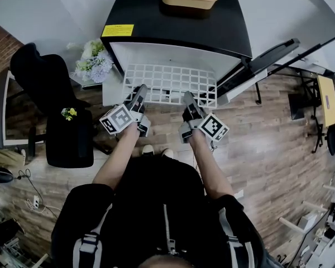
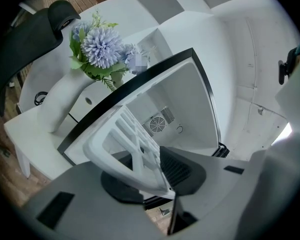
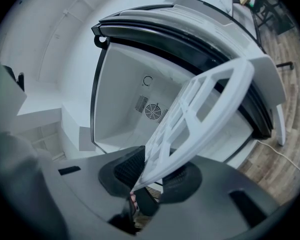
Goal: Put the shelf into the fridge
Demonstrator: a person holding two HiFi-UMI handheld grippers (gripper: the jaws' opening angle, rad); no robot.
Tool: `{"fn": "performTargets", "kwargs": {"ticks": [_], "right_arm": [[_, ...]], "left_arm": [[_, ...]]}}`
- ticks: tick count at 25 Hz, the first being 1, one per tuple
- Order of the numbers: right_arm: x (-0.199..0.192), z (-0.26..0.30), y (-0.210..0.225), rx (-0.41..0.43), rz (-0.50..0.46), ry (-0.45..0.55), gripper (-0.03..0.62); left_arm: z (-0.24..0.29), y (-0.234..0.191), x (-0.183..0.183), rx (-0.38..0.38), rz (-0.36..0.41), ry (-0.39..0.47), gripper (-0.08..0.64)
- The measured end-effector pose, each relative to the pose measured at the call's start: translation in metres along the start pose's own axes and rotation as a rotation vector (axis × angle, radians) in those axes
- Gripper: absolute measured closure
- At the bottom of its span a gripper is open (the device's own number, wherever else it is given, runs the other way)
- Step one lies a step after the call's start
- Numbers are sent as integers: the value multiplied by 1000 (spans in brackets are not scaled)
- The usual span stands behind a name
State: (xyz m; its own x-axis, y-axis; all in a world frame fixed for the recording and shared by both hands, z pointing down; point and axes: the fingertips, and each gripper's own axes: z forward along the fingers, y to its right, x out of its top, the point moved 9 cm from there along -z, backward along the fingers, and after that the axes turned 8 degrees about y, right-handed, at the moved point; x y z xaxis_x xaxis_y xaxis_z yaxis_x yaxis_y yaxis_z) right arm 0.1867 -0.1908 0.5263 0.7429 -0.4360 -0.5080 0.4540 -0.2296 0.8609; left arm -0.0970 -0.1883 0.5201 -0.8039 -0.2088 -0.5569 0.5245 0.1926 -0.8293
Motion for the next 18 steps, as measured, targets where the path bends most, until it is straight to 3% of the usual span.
{"fn": "performTargets", "kwargs": {"ticks": [18], "right_arm": [[12,34,4,17,12,28,511]], "left_arm": [[35,-11,9,0,-1,-6,448]]}}
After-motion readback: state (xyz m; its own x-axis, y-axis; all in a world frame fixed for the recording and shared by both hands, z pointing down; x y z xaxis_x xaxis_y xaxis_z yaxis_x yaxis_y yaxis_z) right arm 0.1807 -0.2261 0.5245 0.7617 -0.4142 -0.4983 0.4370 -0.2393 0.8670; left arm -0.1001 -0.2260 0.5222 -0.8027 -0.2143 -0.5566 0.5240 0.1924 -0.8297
